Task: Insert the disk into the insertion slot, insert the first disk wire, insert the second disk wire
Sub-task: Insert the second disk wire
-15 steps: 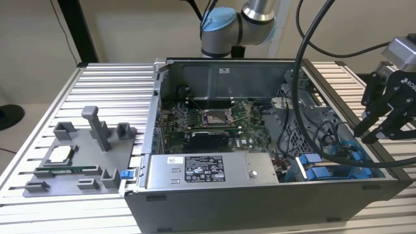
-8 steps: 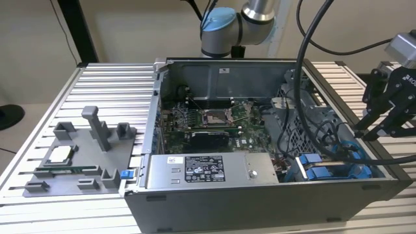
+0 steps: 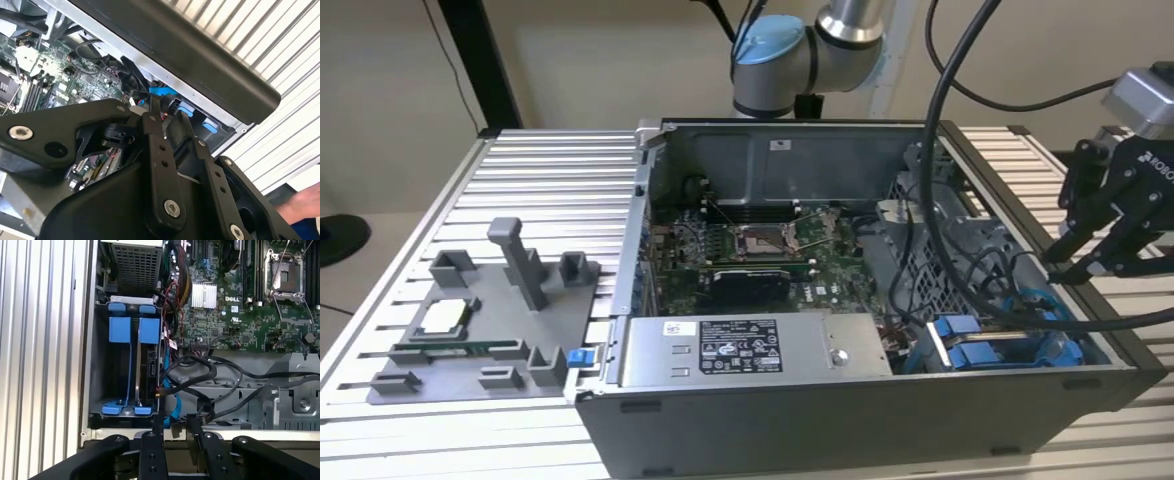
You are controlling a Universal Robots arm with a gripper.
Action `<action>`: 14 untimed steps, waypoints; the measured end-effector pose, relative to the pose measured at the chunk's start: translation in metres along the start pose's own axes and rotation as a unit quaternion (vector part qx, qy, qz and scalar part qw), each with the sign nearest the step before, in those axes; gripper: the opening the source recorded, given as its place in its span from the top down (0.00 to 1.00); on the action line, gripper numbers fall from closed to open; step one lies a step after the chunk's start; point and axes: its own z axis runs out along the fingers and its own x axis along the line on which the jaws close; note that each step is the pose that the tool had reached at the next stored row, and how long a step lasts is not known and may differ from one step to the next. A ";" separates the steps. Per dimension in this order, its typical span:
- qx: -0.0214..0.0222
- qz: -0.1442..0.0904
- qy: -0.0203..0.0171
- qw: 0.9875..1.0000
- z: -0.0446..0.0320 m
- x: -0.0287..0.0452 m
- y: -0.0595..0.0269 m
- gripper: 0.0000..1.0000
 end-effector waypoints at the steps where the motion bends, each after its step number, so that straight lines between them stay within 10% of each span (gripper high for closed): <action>1: 0.000 -0.001 -0.001 1.000 0.0009 -0.0003 -0.0008 0.00; 8: 0.000 -0.007 -0.012 1.000 0.0012 -0.0002 -0.0130 0.00; 14: 0.000 -0.008 -0.014 1.000 0.0010 0.0023 -0.0156 0.00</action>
